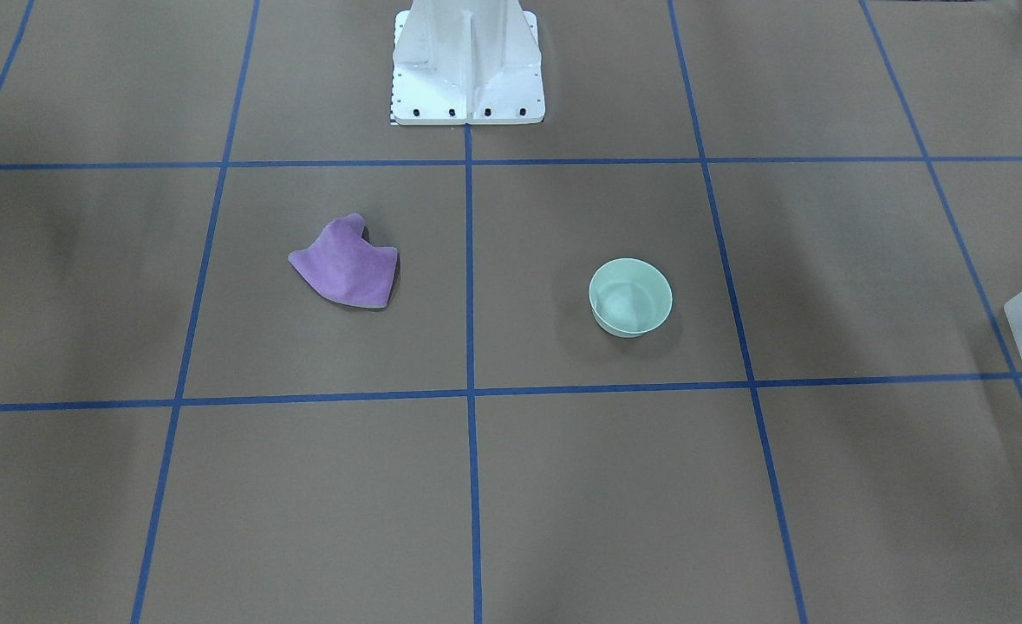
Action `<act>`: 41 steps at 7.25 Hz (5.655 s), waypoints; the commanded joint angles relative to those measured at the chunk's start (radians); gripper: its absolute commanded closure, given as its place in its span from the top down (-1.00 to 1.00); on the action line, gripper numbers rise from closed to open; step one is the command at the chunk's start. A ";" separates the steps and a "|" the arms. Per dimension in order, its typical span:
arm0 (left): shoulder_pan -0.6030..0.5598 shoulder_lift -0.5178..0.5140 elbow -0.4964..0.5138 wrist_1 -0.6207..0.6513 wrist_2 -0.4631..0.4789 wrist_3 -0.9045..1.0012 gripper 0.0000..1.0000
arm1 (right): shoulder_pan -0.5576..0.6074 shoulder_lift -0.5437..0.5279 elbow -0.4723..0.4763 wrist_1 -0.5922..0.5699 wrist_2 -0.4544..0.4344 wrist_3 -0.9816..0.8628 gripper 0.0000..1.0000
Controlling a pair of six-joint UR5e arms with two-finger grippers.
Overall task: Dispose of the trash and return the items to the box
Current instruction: 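Carry the yellow cup with the left gripper into the clear bin, then reach the left gripper to the pale green bowl and grasp its rim, then lift the green bowl with the left gripper and place it in the clear bin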
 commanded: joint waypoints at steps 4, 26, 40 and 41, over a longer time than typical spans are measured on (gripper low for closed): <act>0.055 0.076 0.008 -0.120 -0.083 -0.135 -1.00 | -0.002 0.009 0.000 0.000 -0.013 0.005 1.00; 0.996 -0.026 -0.736 0.034 0.422 -1.597 -0.71 | -0.004 0.018 -0.012 -0.002 -0.018 0.022 1.00; 0.020 0.011 -0.180 0.052 -0.108 -0.757 -1.00 | -0.016 0.022 -0.020 0.002 -0.020 0.022 1.00; 0.002 -0.003 -0.094 0.047 -0.089 -0.758 -1.00 | -0.018 0.022 -0.022 0.000 -0.026 0.022 1.00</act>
